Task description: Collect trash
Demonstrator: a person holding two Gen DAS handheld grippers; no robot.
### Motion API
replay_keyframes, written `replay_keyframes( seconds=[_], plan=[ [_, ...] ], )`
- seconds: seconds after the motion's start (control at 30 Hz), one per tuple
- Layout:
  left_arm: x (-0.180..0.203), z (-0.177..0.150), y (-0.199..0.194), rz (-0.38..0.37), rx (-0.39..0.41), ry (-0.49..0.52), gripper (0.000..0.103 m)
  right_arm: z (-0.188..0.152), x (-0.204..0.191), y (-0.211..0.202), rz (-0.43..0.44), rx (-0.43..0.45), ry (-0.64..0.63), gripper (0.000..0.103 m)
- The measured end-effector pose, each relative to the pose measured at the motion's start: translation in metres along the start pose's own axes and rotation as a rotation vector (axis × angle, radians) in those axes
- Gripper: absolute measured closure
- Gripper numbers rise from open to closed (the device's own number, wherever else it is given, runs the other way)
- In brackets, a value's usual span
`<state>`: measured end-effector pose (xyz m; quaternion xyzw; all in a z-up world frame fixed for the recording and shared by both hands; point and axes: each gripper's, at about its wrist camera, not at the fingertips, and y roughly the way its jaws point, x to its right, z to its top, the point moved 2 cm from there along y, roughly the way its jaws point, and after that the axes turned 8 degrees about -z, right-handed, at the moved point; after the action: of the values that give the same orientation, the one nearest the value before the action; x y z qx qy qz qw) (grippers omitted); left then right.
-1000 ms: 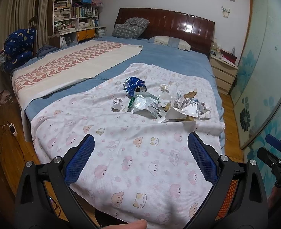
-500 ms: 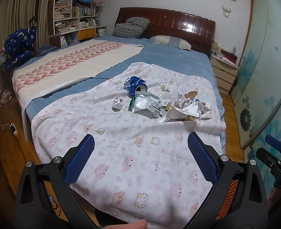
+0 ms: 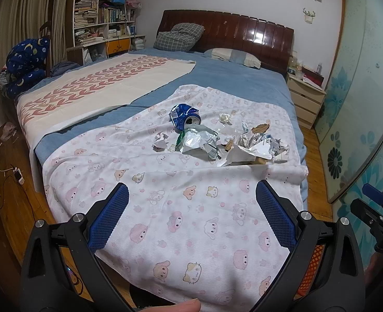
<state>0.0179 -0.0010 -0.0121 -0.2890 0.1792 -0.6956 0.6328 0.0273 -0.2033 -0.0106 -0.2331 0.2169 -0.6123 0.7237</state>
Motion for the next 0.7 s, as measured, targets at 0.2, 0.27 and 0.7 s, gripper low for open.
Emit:
replay_keyframes(
  seconds=[0.2,0.27,0.7],
  plan=[
    [-0.0002,0.0,-0.0002,0.0,-0.002,-0.001,0.006,-0.0002,-0.001,-0.0005,-0.005,0.004,-0.008,0.006],
    [-0.0001,0.0,-0.0005,0.001,0.0,0.0,0.006,0.0002,-0.0002,0.0002,0.001,0.001,0.002,0.006],
    [-0.0009,0.0007,-0.0012,-0.002,-0.005,-0.004,0.006,0.0002,0.0012,0.0083,0.006,-0.031,0.035,0.006]
  ],
)
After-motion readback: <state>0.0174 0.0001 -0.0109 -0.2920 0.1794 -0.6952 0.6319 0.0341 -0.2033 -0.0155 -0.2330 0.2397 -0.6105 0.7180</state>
